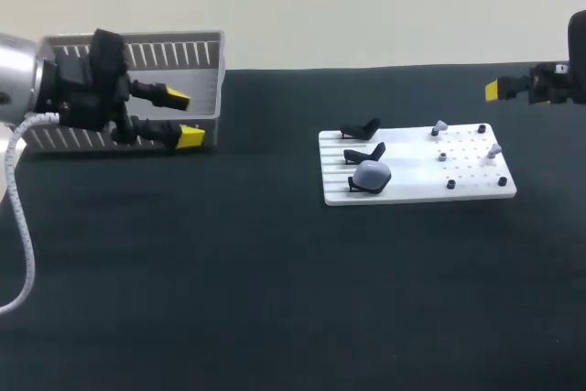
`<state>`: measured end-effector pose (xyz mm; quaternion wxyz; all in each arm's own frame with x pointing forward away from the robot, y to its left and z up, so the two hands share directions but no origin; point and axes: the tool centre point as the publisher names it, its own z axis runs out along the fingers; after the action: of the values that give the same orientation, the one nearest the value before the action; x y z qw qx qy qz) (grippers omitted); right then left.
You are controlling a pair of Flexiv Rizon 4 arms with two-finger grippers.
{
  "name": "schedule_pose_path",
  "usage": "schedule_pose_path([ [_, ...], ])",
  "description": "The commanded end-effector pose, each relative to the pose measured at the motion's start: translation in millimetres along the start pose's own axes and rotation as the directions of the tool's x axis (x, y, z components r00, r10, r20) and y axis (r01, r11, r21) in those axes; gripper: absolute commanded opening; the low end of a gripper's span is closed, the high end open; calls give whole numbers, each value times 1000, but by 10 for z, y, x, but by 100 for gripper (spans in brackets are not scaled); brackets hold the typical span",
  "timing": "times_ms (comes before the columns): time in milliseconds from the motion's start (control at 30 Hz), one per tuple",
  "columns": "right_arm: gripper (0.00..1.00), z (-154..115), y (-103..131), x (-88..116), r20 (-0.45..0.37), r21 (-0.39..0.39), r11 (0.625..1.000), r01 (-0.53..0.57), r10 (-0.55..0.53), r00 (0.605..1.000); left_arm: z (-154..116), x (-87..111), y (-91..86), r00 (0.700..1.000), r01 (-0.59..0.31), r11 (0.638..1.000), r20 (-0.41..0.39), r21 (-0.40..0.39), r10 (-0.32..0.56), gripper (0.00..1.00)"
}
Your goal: Pick up each earbud case from the left stands, insert the matching earbuds, close the lid, and place the case in the box.
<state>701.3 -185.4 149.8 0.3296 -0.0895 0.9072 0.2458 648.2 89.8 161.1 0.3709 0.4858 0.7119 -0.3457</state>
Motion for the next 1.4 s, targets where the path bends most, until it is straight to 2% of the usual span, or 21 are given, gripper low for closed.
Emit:
schedule_pose_path([
  [33,100,-3,-2,3,0,-1,1000,1,-1,1000,173,-11,-32,996,-64,985,73,159,53,100],
  [100,100,-3,-2,3,0,-1,1000,1,-1,1000,234,-27,-93,994,-81,977,85,198,65,100],
  [267,100,-3,-2,3,0,-1,1000,1,-1,1000,364,-24,-196,989,-131,965,92,225,113,100],
  [367,100,-3,-2,3,0,-1,1000,1,-1,1000,419,-20,-243,990,-139,965,57,223,129,100],
  [1100,100,-3,-2,3,0,-1,1000,1,-1,1000,419,-20,-243,990,-139,965,57,223,129,100],
  [1400,100,-3,-2,3,0,-1,1000,1,-1,1000,829,-137,-334,982,-190,948,70,254,178,100],
])
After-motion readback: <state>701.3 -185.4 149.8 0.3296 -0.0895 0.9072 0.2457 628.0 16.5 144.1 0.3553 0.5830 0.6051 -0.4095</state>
